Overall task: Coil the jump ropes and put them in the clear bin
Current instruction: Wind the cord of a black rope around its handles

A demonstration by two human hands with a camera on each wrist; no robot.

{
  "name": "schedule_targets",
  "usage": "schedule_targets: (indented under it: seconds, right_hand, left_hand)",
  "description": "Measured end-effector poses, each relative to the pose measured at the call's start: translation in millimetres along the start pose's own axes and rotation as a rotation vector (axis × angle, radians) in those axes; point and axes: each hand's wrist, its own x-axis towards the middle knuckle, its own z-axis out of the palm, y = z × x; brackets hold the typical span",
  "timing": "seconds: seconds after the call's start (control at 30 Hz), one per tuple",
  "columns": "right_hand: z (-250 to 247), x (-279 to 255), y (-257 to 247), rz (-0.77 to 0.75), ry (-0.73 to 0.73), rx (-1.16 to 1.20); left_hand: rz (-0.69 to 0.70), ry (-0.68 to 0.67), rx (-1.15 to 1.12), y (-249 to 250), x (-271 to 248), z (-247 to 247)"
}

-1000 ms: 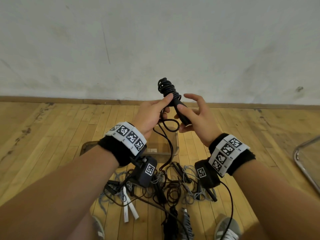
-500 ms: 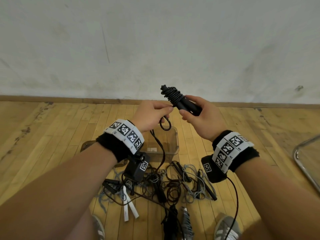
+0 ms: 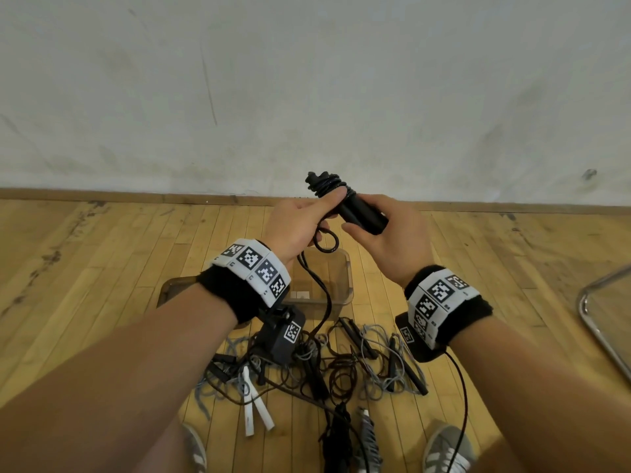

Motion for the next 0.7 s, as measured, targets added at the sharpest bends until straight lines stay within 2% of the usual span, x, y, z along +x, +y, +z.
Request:
schedule_targets:
  seconds: [0.07, 0.17, 0.23, 0.33, 0.4, 0.47, 0.6, 0.7]
  right_hand:
    - [2, -1, -2, -0.017, -0.001, 0.031]
    - [2, -1, -3, 0.050, -0.026, 0.143]
    - [1, -2, -5, 0.130, -0.104, 0.299]
    - [-4, -2, -10, 0.330, -0.294, 0.630]
    - [-7, -2, -9, 0.391, -0.373, 0.741]
    - [-8, -1, -6, 0.367, -0.366, 0.722]
    - [-8, 3, -1, 0.226, -0.257, 0.498]
    - [-7, 3, 4, 0.132, -0.194, 0.302]
  left_hand:
    - [0.014, 0.023, 0.012, -1, 0, -1]
    - [0.039, 0.017, 0.028, -3, 1, -2]
    - [0.058, 0.011, 0.039, -4, 2, -1]
    - [0.079, 0.020, 0.069, -6, 4, -3]
    - [0.088, -0.003, 0.074, -6, 3, -3]
    - [0.091, -0.027, 0.067, -6, 1, -1]
    - [0.064, -0.067, 0.026, -3, 0, 2]
    - [0.024, -0.143, 0.134, -3, 0, 0]
